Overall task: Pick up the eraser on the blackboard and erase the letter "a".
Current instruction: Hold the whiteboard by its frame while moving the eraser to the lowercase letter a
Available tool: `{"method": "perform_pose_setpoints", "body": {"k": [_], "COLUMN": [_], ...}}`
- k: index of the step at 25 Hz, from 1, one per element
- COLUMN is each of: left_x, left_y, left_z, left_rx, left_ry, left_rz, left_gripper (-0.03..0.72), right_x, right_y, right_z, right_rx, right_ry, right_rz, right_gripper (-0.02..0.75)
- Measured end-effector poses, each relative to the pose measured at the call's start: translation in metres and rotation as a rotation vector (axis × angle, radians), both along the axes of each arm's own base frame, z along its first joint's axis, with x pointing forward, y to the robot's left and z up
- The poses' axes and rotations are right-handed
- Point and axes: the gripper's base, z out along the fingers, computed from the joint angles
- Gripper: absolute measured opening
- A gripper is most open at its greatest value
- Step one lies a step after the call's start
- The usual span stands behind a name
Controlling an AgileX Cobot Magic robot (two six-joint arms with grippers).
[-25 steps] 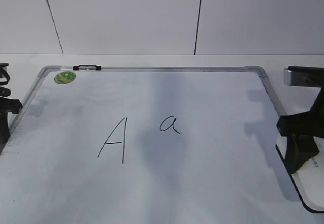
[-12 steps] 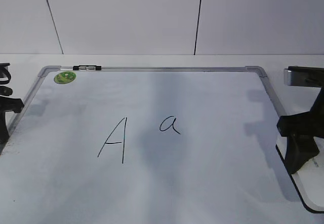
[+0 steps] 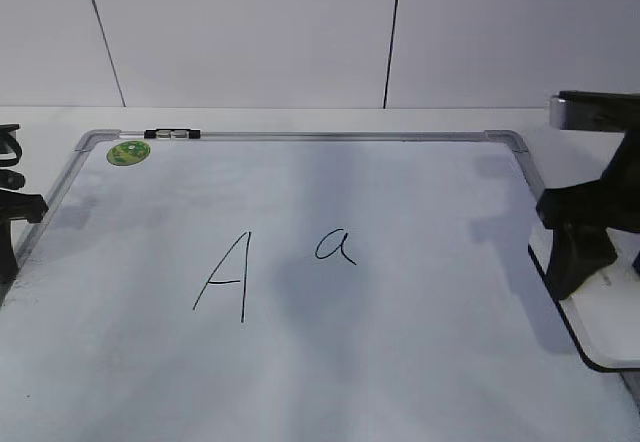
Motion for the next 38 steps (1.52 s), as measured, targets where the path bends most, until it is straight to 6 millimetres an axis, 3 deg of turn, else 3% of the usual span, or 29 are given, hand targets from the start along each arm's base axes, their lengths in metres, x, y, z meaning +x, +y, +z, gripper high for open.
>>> {"method": "perform_pose_setpoints", "body": {"k": [4,18,26,38], "left_x": [0.000,0.000,0.000,0.000], "left_y": [0.000,-0.001,-0.001,-0.002], "left_z": [0.000,0.000,0.000,0.000], "left_rx": [0.000,-0.015,-0.016,-0.020], "left_ry": [0.000,0.000,0.000,-0.001], "left_rz": [0.000,0.011,0.012,0.013], "left_gripper": [0.016,0.016,0.016,0.016], "right_x": [0.015,0.065,0.078,0.106], "right_y": [0.010,0.088,0.104,0.120], "right_z": [-0.002,-0.019,-0.044,-0.044], "right_rx": [0.006,-0.003,-0.028,-0.013], "right_ry": [0.001,-0.022,0.023,-0.039], "right_rz": [0.044,0.237,0.267,0.274], "right_gripper": [0.556,0.556,0.556,0.556]}}
